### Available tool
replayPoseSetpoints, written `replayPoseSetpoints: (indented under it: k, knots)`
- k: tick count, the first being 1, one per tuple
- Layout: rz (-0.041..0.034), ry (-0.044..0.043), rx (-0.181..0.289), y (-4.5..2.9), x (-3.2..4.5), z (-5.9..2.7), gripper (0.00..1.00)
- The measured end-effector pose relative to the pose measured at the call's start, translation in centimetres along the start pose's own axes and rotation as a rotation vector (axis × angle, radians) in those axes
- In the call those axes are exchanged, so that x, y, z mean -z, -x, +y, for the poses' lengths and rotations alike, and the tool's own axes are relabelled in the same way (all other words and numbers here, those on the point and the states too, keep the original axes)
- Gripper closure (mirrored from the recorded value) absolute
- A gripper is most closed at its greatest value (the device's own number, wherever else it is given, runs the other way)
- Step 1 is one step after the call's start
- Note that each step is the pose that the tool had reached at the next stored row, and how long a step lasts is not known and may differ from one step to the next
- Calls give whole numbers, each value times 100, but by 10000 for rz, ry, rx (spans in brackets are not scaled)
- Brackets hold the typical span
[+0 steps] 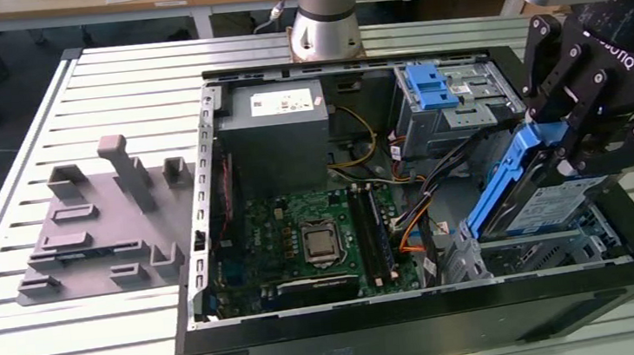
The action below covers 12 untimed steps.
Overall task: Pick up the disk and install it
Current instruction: 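Insert the disk into the insertion slot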
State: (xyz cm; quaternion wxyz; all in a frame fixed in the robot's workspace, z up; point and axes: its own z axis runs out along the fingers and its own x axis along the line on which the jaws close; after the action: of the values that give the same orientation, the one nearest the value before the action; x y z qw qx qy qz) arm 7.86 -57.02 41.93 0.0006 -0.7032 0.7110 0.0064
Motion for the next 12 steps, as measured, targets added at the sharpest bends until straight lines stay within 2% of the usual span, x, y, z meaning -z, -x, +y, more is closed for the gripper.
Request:
replayPoseSetpoints:
  k: [7,8,12]
  knots:
    - [2,0,0,0,-35,0,62]
    - [1,0,0,0,-41,-1,56]
    - [0,0,0,-1,-65,-1,56]
